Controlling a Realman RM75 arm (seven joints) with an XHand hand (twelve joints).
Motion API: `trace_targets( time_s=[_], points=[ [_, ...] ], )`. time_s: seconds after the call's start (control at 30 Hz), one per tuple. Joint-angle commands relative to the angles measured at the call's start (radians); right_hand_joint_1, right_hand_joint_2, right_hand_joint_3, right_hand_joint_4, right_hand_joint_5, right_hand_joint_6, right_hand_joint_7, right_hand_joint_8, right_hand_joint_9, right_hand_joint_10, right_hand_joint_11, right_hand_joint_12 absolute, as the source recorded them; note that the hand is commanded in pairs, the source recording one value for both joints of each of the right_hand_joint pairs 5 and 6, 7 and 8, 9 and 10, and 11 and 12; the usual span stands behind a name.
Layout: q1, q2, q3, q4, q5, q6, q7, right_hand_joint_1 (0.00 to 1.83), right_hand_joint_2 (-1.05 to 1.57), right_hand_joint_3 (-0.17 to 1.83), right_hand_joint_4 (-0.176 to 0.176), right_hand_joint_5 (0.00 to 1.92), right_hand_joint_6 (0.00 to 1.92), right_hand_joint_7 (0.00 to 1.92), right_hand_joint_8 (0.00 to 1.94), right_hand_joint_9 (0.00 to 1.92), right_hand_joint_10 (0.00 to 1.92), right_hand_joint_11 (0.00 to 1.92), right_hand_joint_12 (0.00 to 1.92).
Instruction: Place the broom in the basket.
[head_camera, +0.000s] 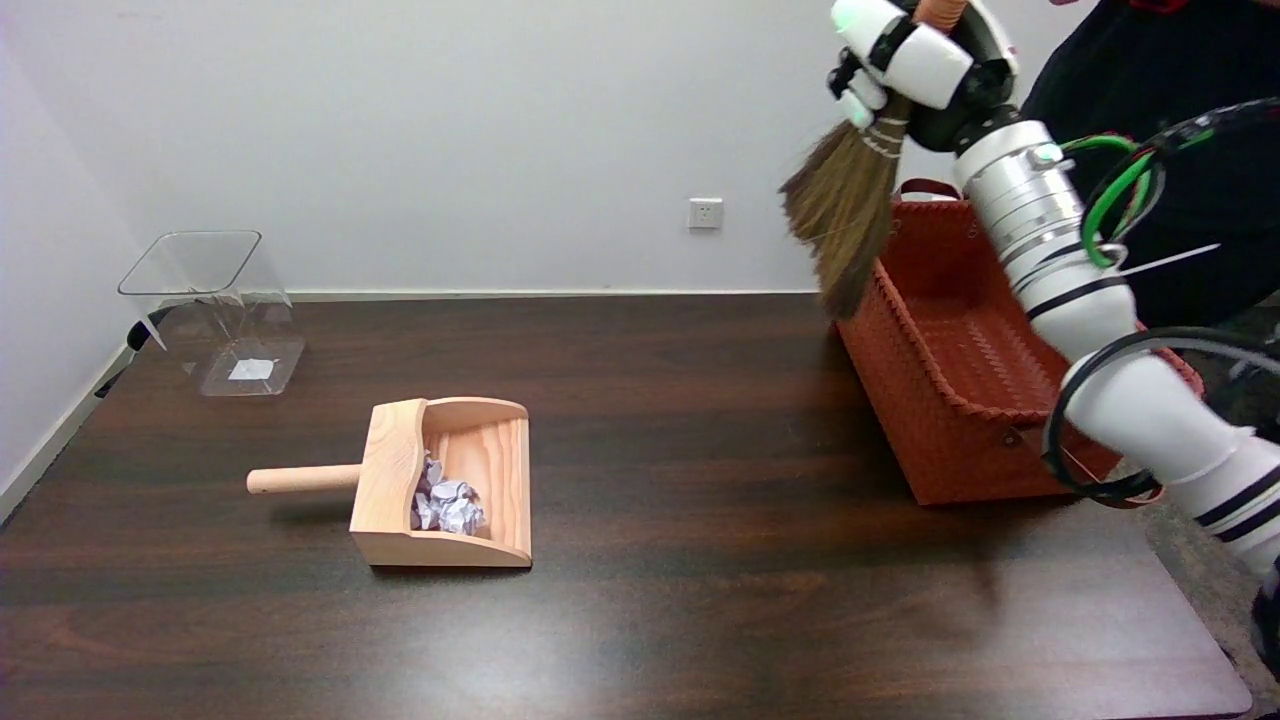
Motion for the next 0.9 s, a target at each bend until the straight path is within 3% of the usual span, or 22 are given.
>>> trace_targets(
  time_s=[0.03, 0.07, 0.13, 0.6, 0.9],
  points=[
    [-0.152, 0.082, 0.337, 0.056, 0.027, -0.19, 0.0, 1.1, 1.51, 0.66, 0.0, 1.92, 1.92, 1.92, 1.92, 1.92, 1.92, 1.72, 1.72],
    [-0.159, 0.106, 0.501, -0.012, -0.161, -0.174, 0.076, 1.1, 1.51, 0.66, 0.0, 1.92, 1.92, 1.92, 1.92, 1.92, 1.92, 1.72, 1.72],
    [-0.156, 0.083, 0.359, 0.078, 0.026, -0.193, 0.0, 1.1, 1.5, 0.65, 0.0, 1.92, 1.92, 1.92, 1.92, 1.92, 1.92, 1.72, 1.72],
    [-0.186, 0.091, 0.37, 0.169, 0.02, -0.24, 0.0, 1.14, 1.45, 0.64, 0.0, 1.92, 1.92, 1.92, 1.92, 1.92, 1.92, 1.71, 1.71],
    [-0.227, 0.08, 0.272, 0.199, 0.02, -0.203, 0.001, 1.15, 1.42, 0.64, 0.0, 1.92, 1.92, 1.92, 1.92, 1.92, 1.92, 1.71, 1.71]
  ],
)
